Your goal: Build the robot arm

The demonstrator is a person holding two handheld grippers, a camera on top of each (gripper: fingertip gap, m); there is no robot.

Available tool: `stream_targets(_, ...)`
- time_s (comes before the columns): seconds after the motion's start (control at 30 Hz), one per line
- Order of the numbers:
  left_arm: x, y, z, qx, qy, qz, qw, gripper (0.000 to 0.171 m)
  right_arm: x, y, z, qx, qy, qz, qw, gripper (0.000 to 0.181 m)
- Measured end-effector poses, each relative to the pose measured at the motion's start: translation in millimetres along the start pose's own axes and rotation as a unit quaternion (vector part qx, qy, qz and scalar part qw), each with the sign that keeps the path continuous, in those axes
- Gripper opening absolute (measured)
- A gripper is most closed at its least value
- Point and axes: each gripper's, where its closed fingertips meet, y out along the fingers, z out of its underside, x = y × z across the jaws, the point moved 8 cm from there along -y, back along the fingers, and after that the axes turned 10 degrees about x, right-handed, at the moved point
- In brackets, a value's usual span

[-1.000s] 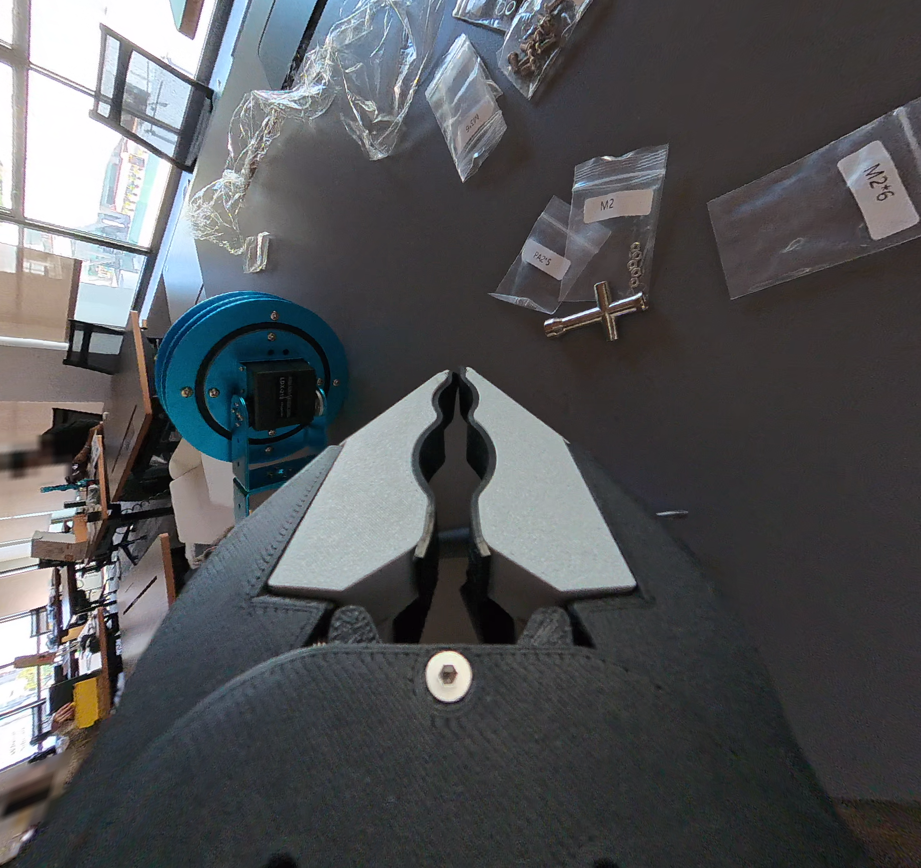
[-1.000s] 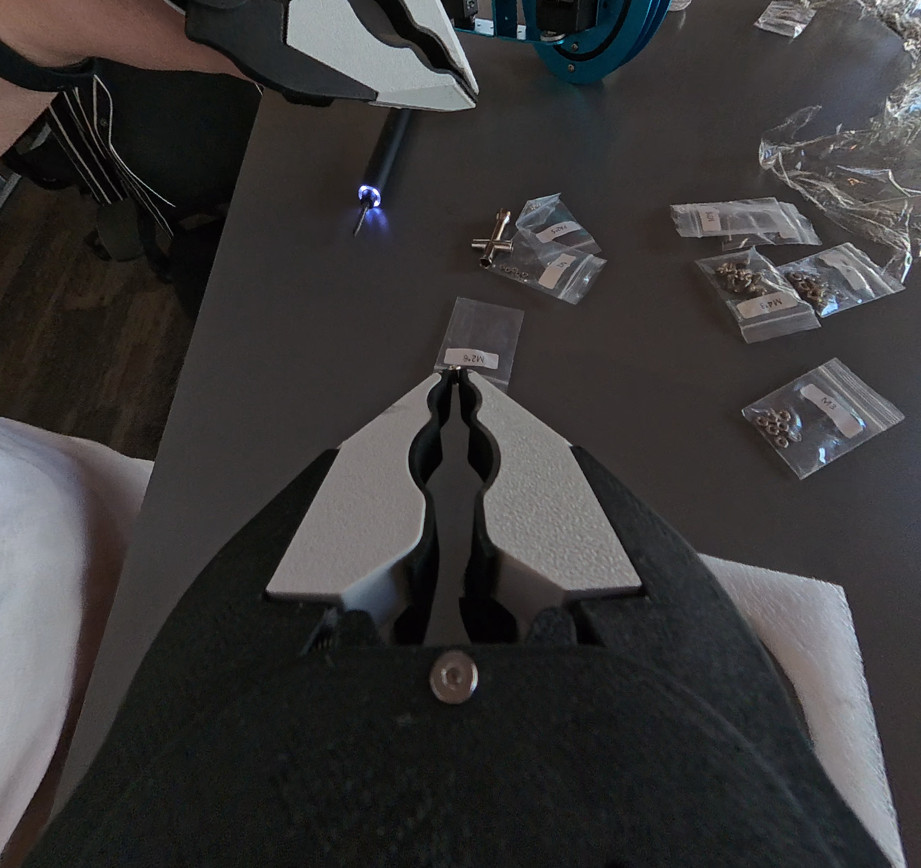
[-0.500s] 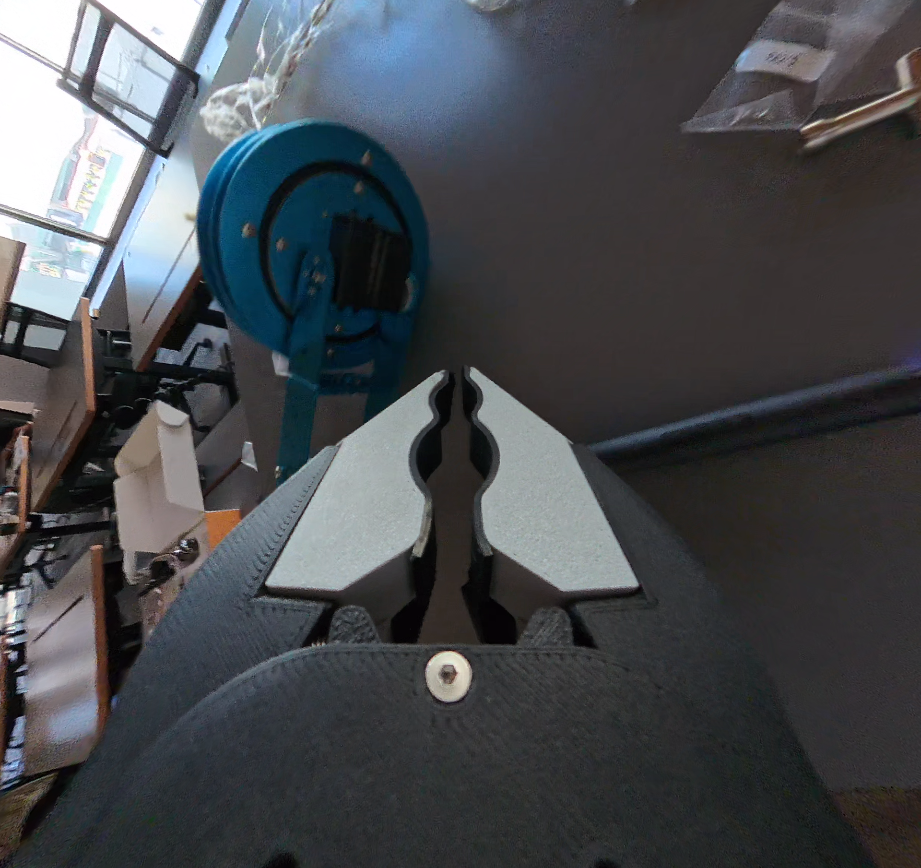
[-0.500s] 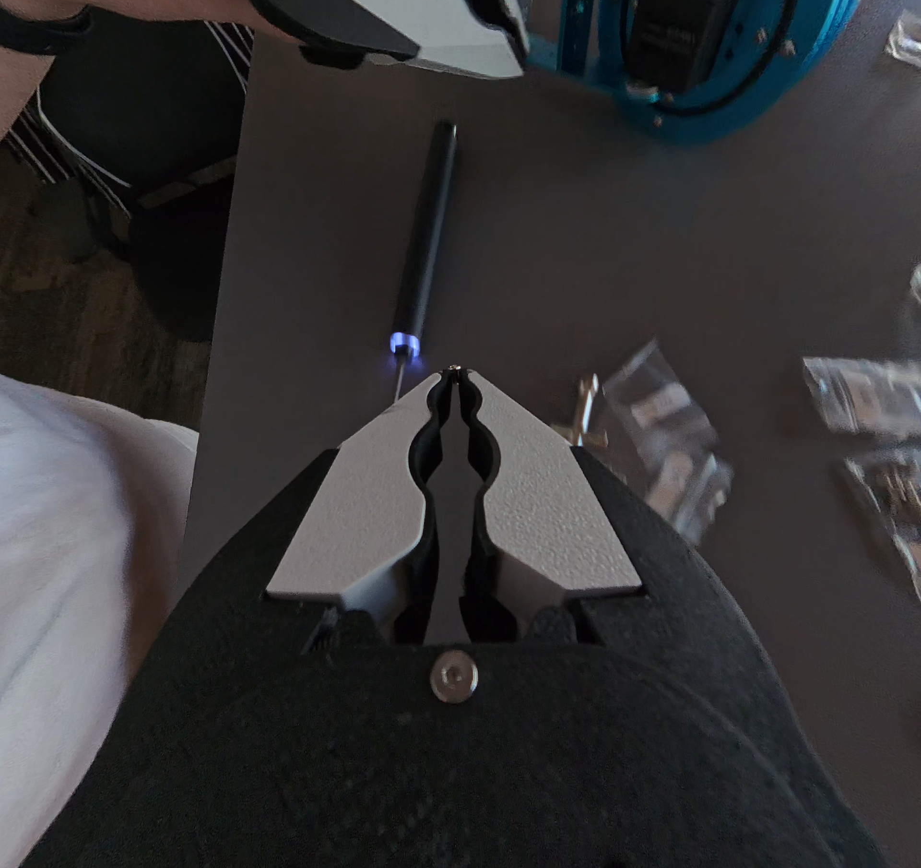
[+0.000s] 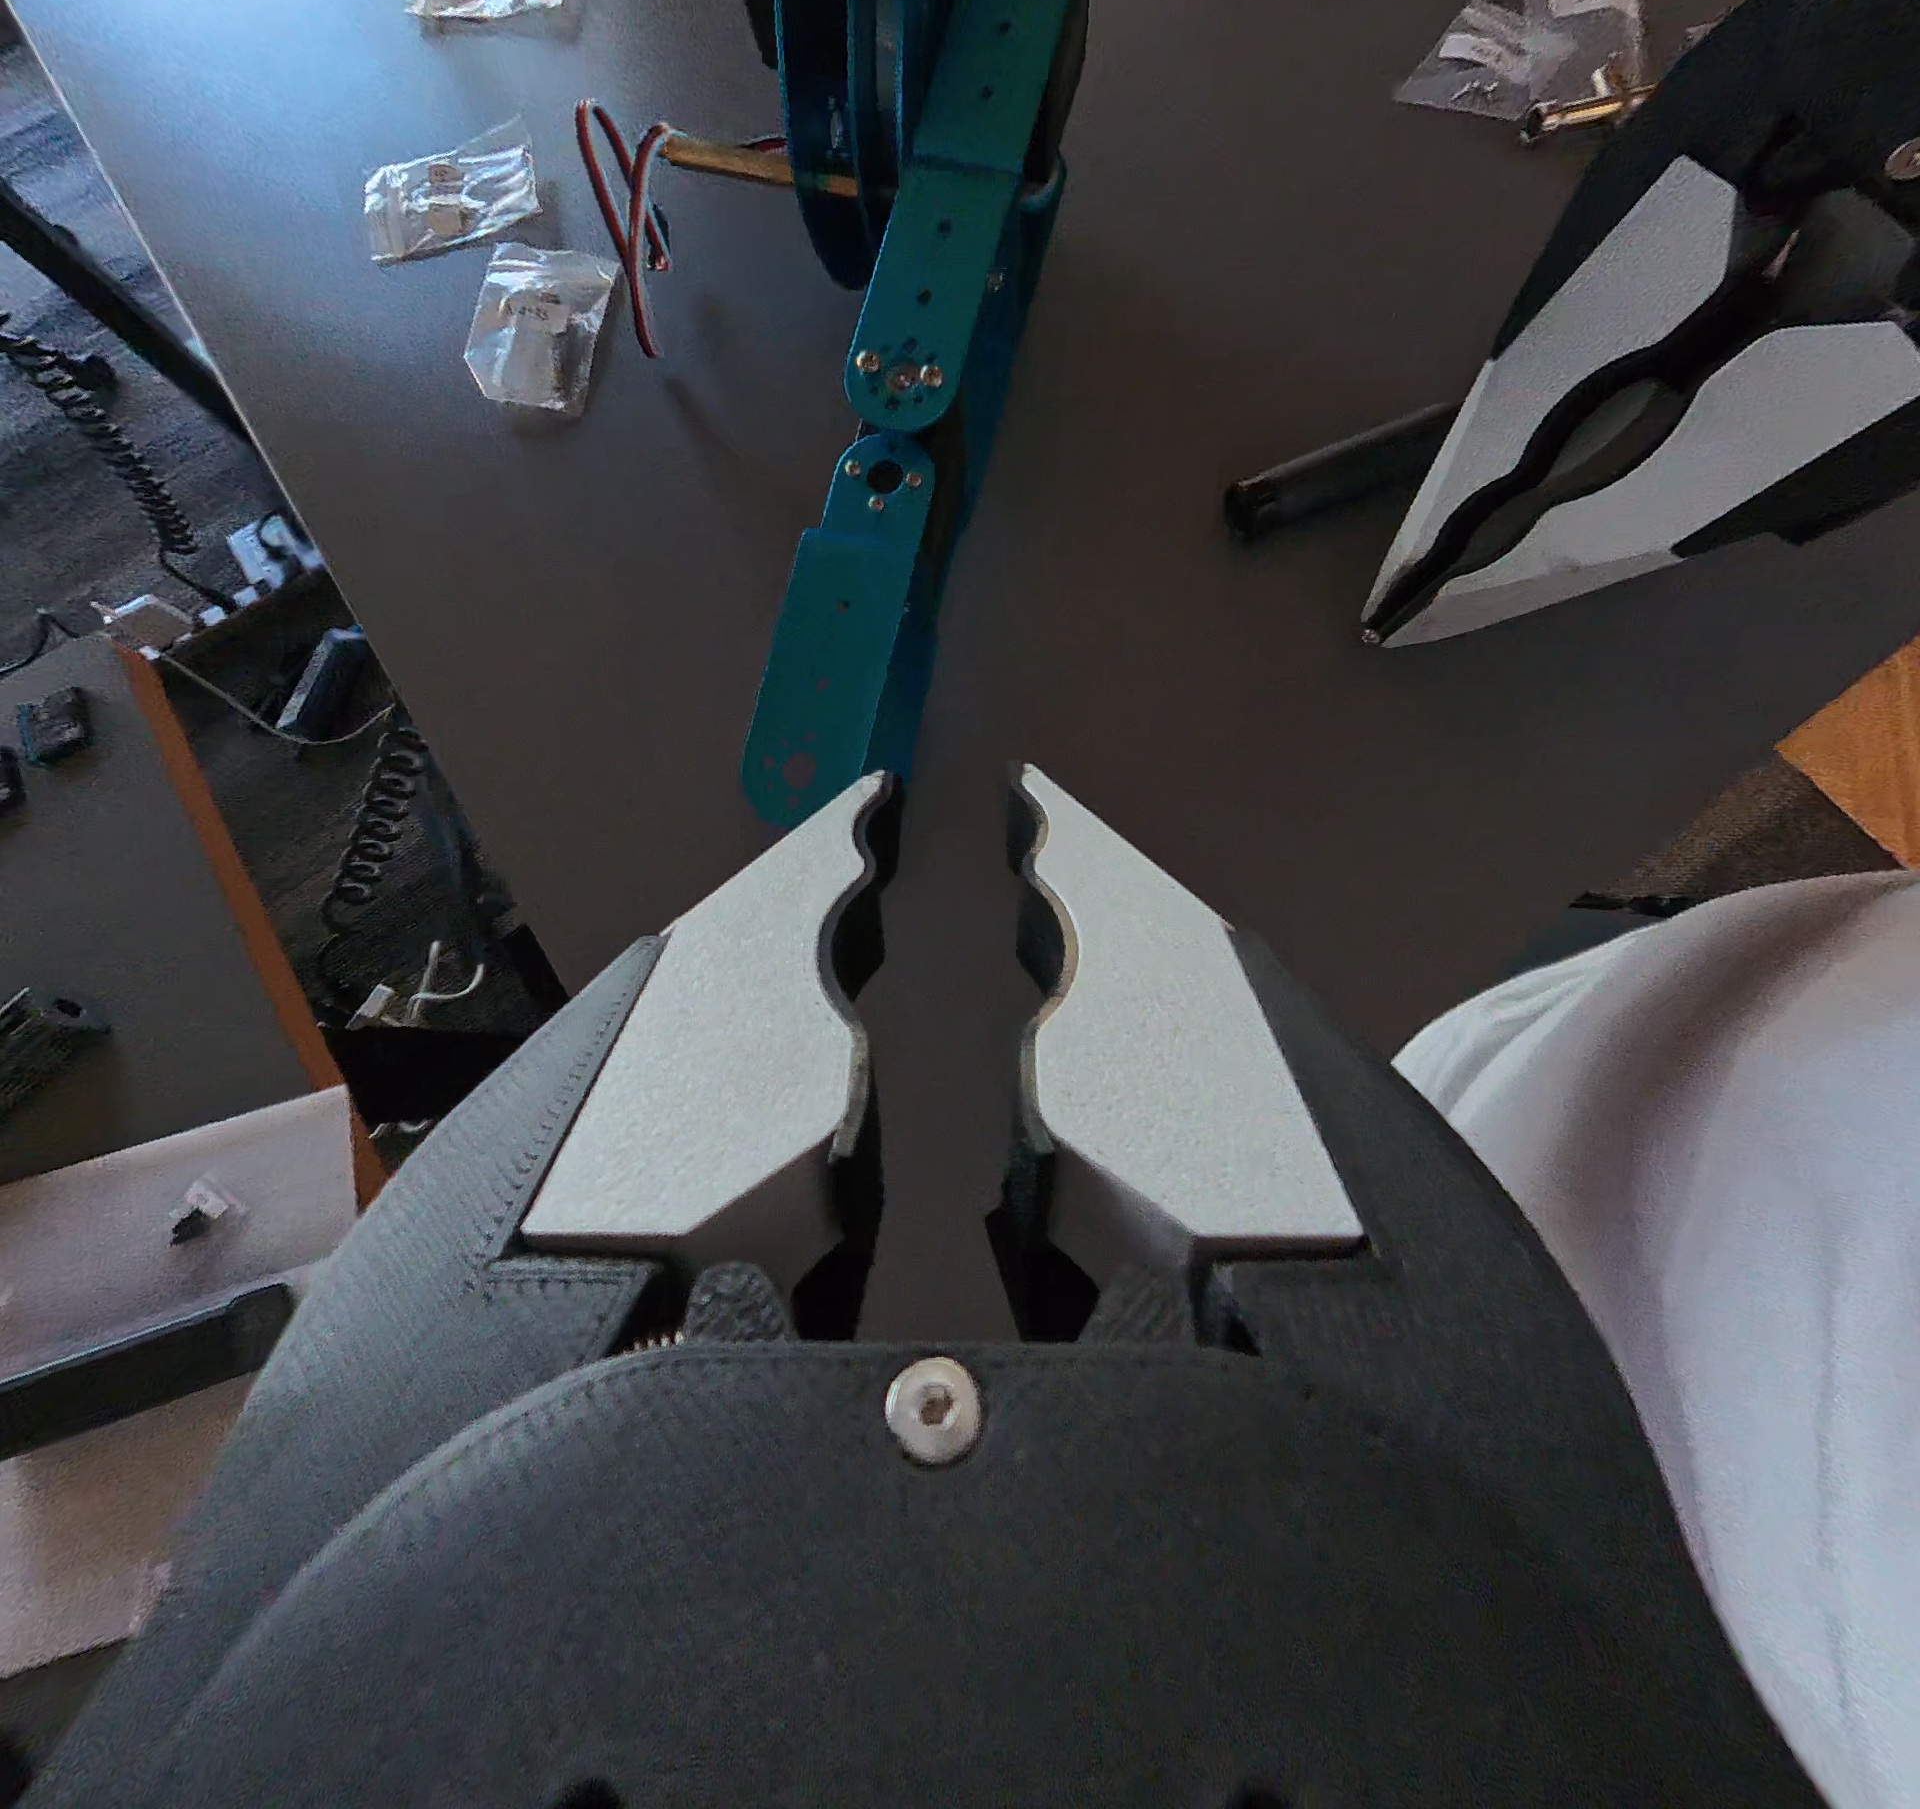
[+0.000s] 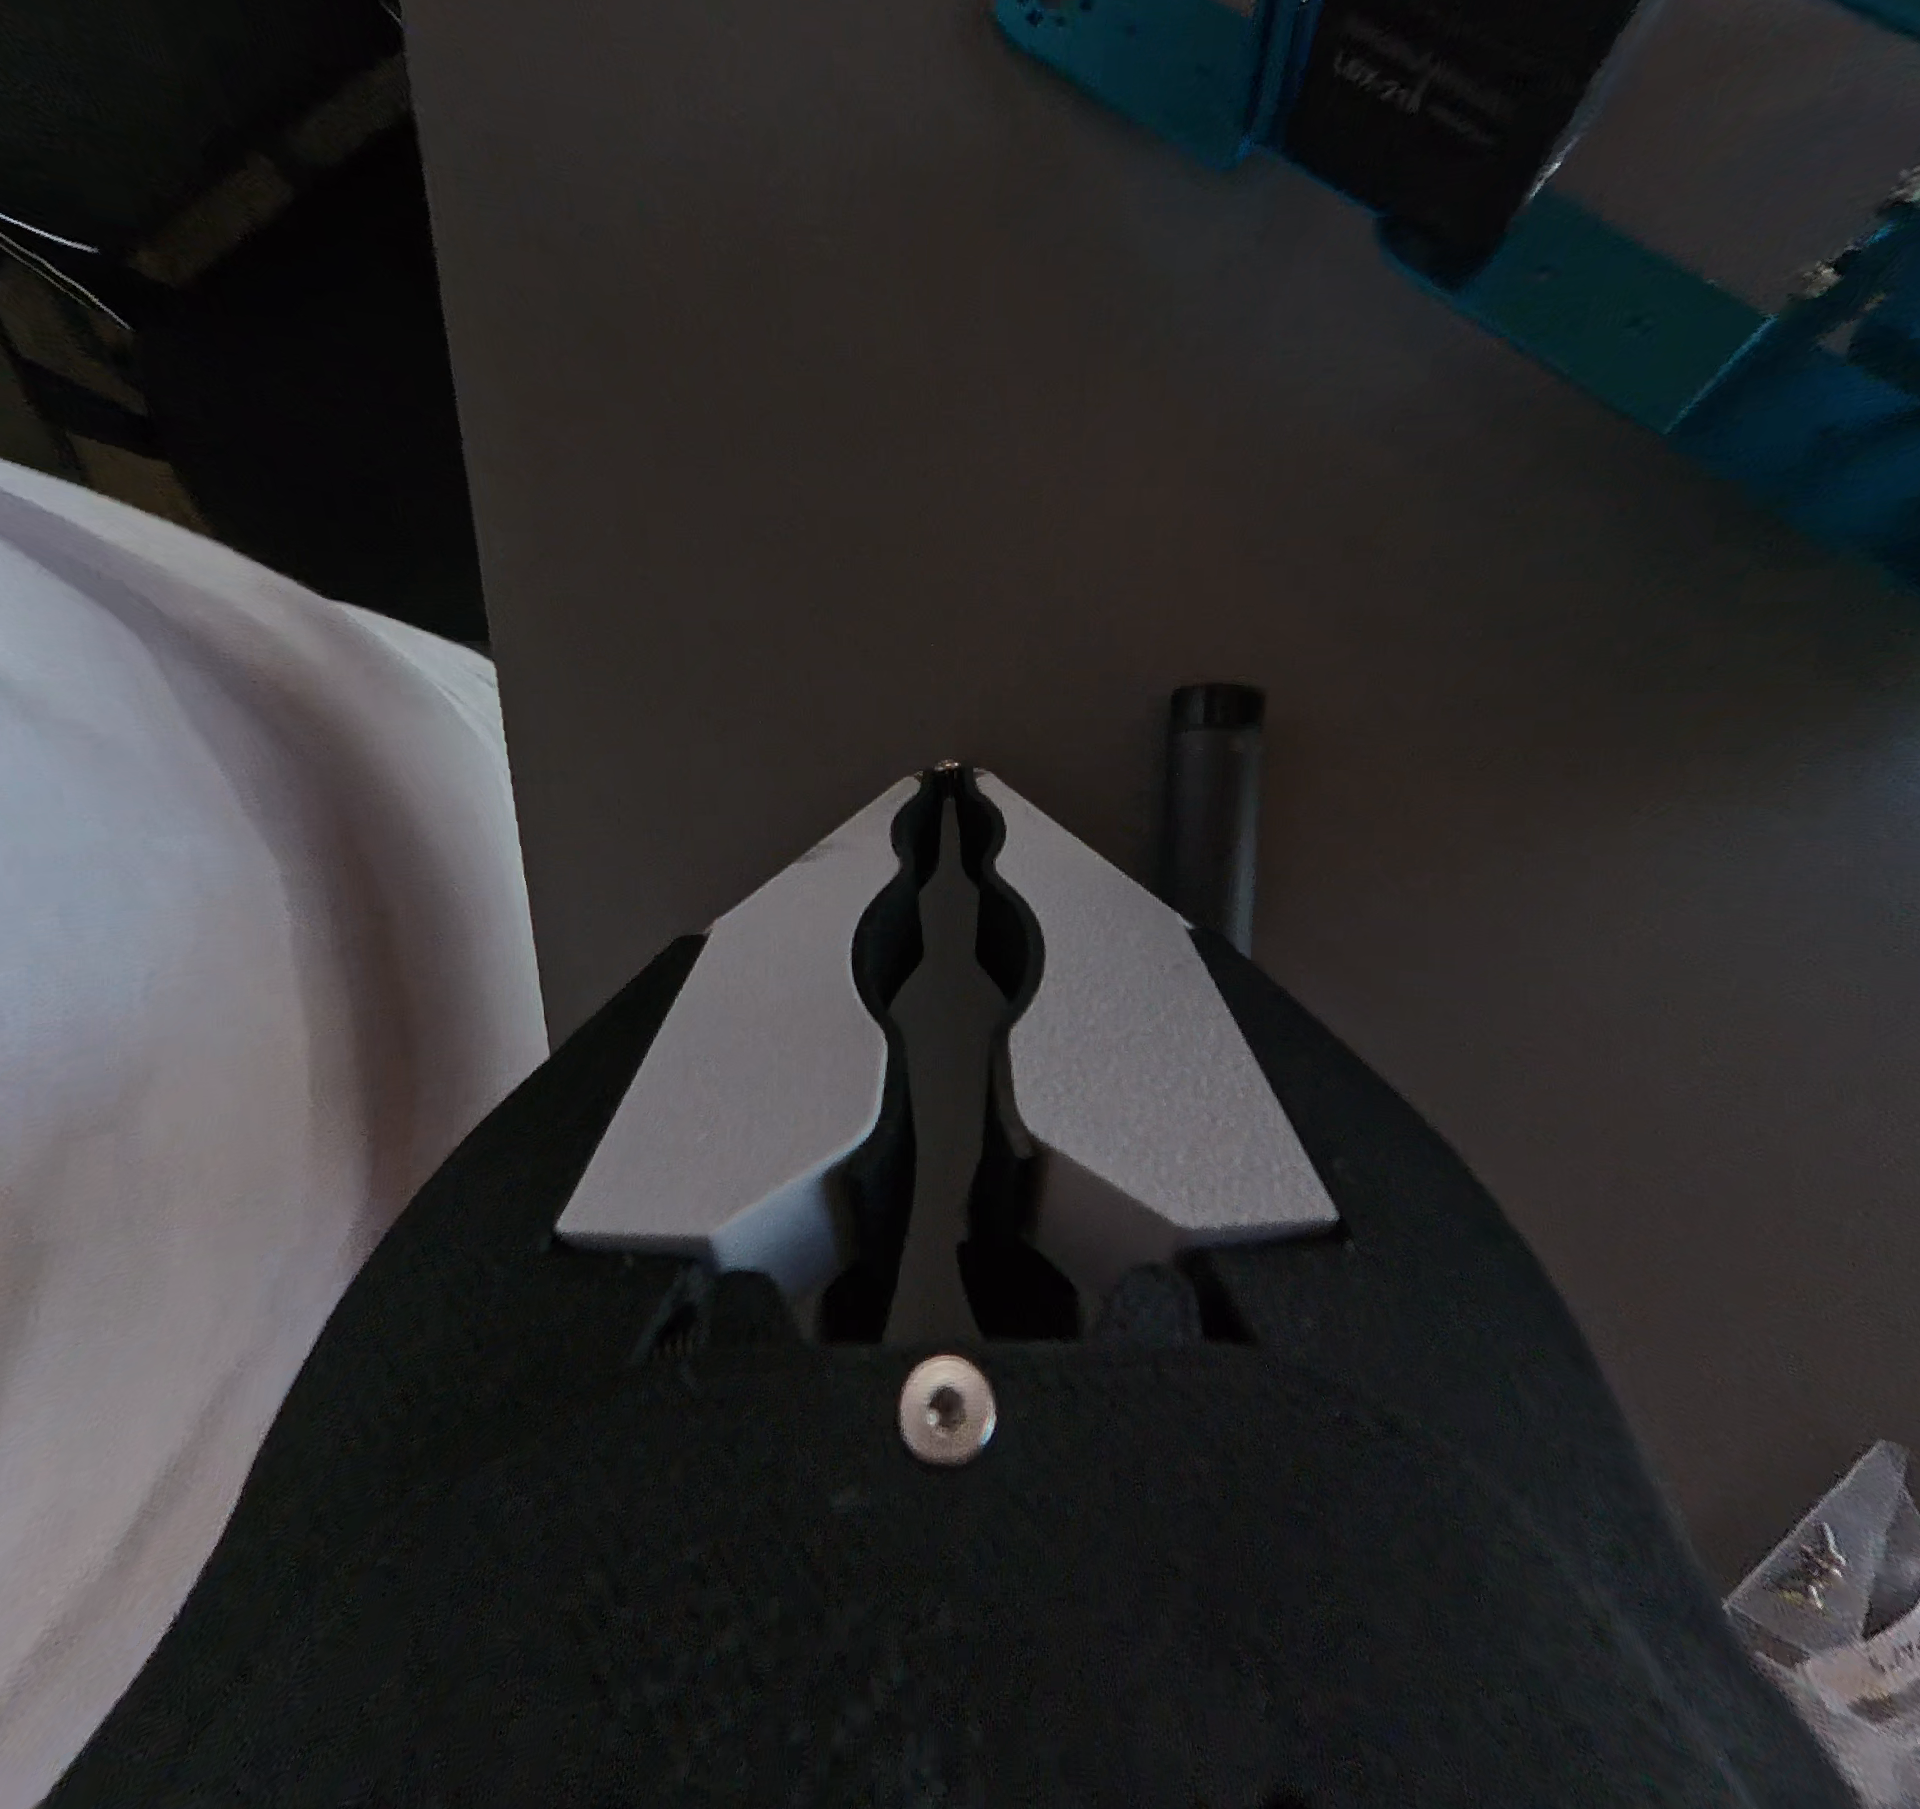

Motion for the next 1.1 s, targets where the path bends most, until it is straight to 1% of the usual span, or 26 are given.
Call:
stream_targets(0.1,6,-1,7,-0.016,0.000,0.038,0.999,0.019,1,2,-4,0.021,0.006,0.009,1.000,0.003)
stream_targets(0.3,10,0,12,-0.031,0.000,0.081,0.996,0.019,-1,1,-7,0.048,0.006,0.008,0.999,0.004)
stream_targets(0.57,5,1,16,-0.045,-0.024,0.085,0.995,0.020,-3,-4,-7,0.075,-0.019,0.008,0.997,0.014)
stream_targets(0.63,2,0,17,-0.050,-0.031,0.085,0.995,0.020,-5,-13,-7,0.061,-0.025,0.012,0.998,0.014)
stream_targets(0.7,1,1,18,-0.052,-0.041,0.082,0.994,0.021,-14,-27,-5,0.055,-0.015,0.028,0.998,0.016)
stream_targets(0.77,-2,2,20,-0.055,-0.053,0.081,0.994,0.021,-32,-38,0,0.068,0.012,0.060,0.996,0.021)
stream_targets(0.83,-7,3,21,-0.059,-0.064,0.084,0.993,0.022,-46,-40,8,0.099,0.063,0.048,0.992,0.036)
stream_targets(0.87,-9,3,22,-0.062,-0.068,0.085,0.992,0.022,-48,-38,12,0.119,0.083,0.028,0.989,0.038)
stream_targets(0.93,-13,3,24,-0.066,-0.076,0.082,0.992,0.022,-45,-32,17,0.145,0.093,0.004,0.985,0.037)
stream_targets(0.97,-14,2,25,-0.067,-0.080,0.079,0.991,0.022,-43,-29,18,0.156,0.086,0.004,0.984,0.036)
stream_targets(1.03,-16,1,27,-0.069,-0.087,0.073,0.991,0.022,-40,-25,21,0.182,0.069,0.031,0.980,0.032)
stream_targets(1.1,-16,-1,29,-0.071,-0.094,0.066,0.991,0.022,-39,-21,22,0.199,0.057,0.053,0.977,0.021)
